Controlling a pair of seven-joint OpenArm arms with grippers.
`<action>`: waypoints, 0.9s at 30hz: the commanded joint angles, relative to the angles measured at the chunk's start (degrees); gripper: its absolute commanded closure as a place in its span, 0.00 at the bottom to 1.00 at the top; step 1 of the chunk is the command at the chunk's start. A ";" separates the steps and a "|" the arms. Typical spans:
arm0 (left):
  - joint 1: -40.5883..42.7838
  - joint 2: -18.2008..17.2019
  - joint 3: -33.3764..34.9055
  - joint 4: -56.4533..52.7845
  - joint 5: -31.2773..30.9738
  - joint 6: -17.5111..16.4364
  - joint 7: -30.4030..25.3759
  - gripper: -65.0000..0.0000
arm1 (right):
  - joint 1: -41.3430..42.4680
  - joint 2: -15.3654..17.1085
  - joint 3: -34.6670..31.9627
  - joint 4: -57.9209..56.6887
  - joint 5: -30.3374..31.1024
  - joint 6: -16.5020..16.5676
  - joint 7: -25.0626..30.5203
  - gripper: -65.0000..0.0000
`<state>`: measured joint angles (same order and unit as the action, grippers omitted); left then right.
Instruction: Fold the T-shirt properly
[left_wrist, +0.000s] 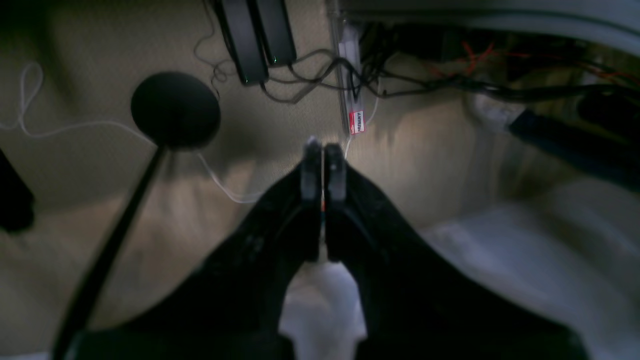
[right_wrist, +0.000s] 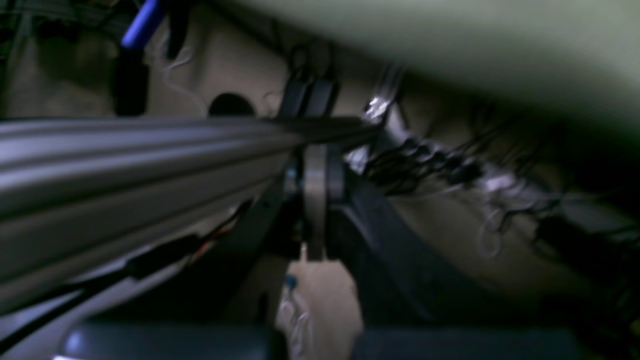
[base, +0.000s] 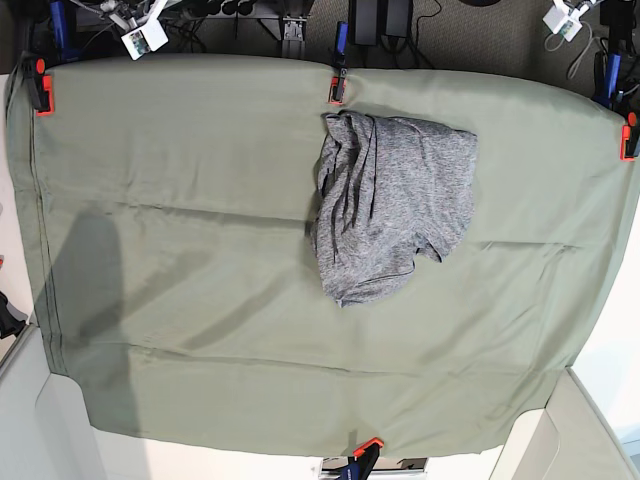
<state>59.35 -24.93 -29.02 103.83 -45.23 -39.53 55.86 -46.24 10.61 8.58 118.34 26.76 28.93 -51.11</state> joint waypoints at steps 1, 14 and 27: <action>0.83 -0.52 1.11 -0.55 0.96 -0.47 -0.09 0.99 | -1.40 0.17 -0.11 0.09 0.68 0.24 0.66 1.00; -17.11 -0.83 29.00 -34.84 26.03 6.16 -8.13 1.00 | 7.32 -0.39 -0.85 -29.31 0.70 -2.03 -6.03 1.00; -47.36 4.37 54.07 -64.52 26.14 14.91 -18.80 1.00 | 30.82 -1.46 -0.83 -66.27 -3.17 -4.17 -9.05 1.00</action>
<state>11.68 -20.12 25.15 39.13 -18.90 -24.43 36.69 -15.18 8.75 7.66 51.79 23.05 24.51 -59.35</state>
